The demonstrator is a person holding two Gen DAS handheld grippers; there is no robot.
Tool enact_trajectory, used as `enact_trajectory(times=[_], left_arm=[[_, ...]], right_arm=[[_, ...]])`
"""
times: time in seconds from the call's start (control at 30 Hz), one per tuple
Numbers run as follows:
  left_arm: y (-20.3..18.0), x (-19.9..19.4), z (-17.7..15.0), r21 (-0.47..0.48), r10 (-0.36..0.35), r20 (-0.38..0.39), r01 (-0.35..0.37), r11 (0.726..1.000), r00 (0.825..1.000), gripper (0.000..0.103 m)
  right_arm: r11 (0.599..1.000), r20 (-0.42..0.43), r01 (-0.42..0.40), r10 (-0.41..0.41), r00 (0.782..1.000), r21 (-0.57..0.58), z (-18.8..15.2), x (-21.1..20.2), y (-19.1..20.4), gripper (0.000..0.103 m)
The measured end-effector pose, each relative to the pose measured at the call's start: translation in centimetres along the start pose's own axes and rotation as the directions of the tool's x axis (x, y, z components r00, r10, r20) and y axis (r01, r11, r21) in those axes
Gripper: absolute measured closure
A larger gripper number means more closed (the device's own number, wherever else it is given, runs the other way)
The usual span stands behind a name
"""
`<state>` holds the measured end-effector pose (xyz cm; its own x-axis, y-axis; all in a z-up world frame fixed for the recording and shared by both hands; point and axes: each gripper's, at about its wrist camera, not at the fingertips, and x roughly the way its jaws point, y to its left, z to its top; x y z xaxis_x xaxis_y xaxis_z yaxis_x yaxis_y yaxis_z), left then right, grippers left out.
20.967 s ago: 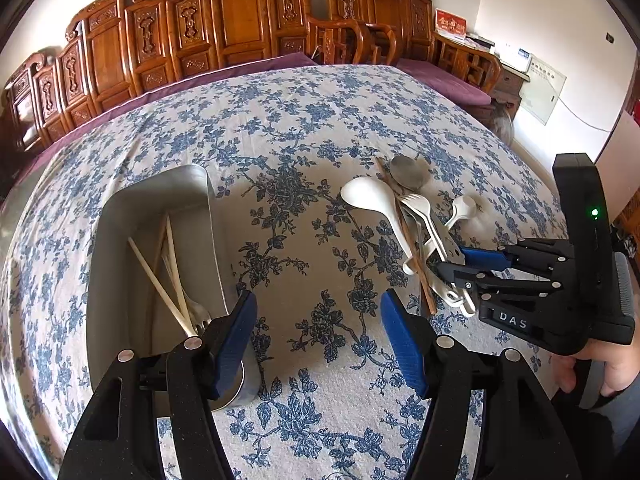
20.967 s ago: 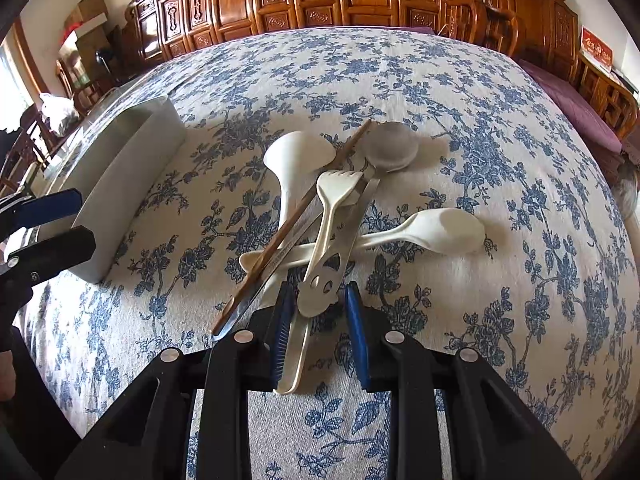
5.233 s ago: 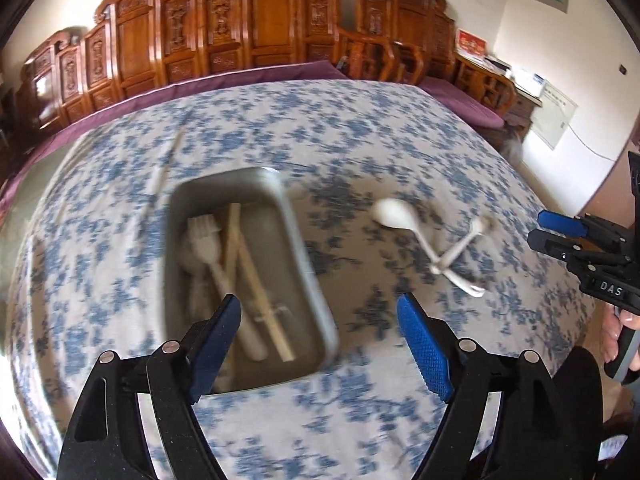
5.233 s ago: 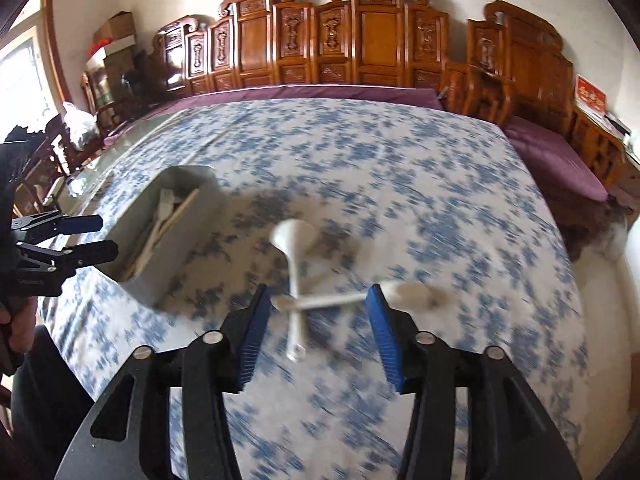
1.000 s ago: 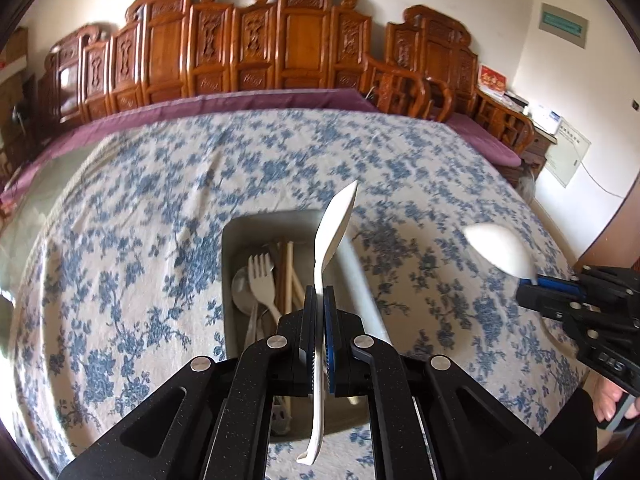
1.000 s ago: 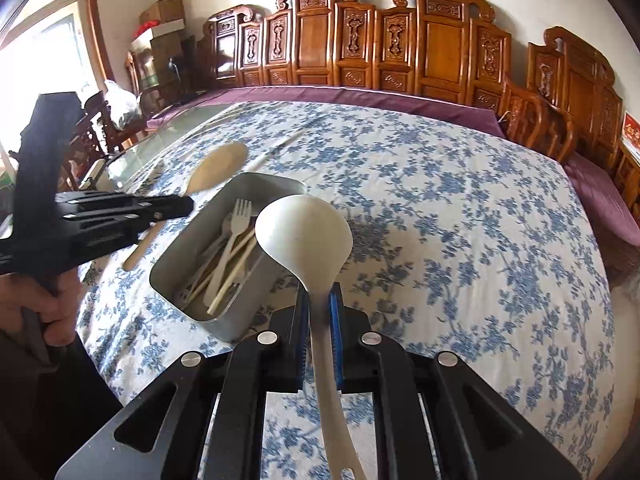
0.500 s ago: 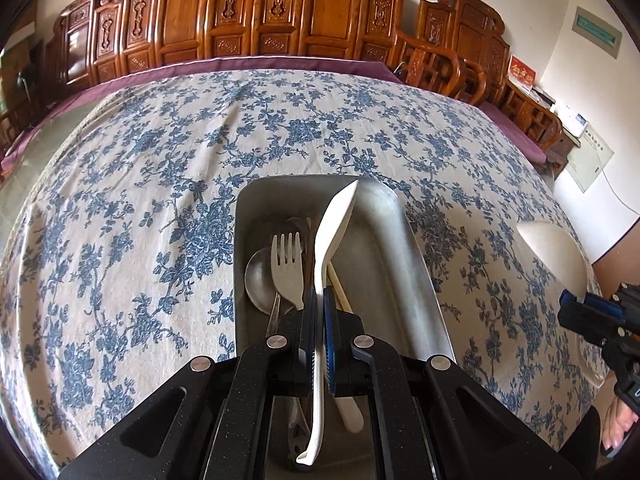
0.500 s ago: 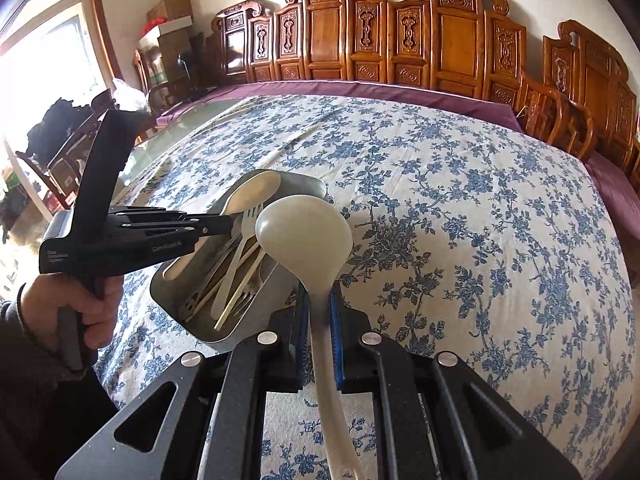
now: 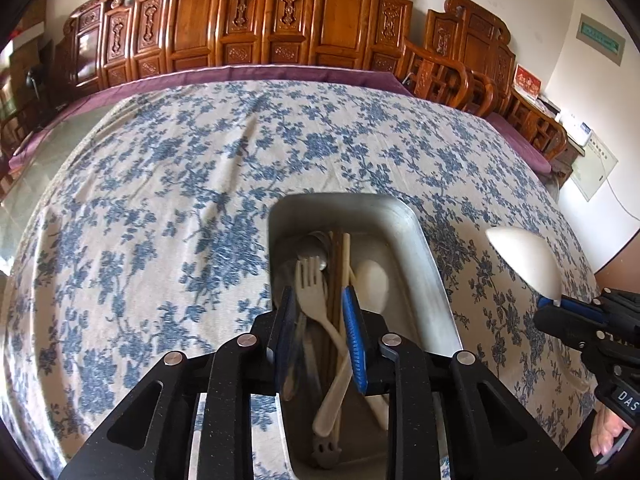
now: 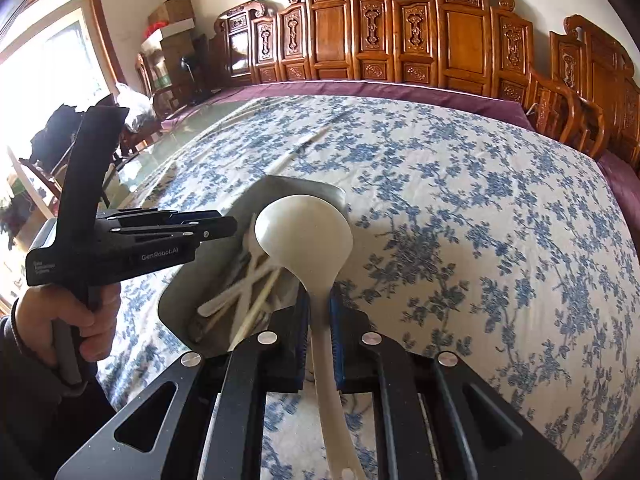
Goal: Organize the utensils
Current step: 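Carry the white spoon into the grey tray and open the left gripper while the right carries its spoon, then lower the white spoon into the grey tray and open the right gripper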
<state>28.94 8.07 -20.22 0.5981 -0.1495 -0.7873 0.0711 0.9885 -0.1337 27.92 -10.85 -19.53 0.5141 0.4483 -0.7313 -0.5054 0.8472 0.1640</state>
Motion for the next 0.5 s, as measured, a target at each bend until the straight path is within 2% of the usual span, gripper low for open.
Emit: enact_trajectory(times=[0.1, 0.5], left_arm=[[0.6, -0.9, 0.2, -0.002, 0.01, 0.018, -0.01, 1.0, 1.0, 0.075], [2.8, -3.3, 0.8, -0.009, 0.059, 0.072, -0.059, 0.998, 0.996, 0.075]], right_arm=[[1.0, 0.005, -0.014, 0.014, 1.0, 0.004, 0.6, 0.6, 0.9, 0.091], [0.999, -0.019, -0.037, 0.037, 0.999, 0.032, 2.3, 4.6, 3.4, 0.091]])
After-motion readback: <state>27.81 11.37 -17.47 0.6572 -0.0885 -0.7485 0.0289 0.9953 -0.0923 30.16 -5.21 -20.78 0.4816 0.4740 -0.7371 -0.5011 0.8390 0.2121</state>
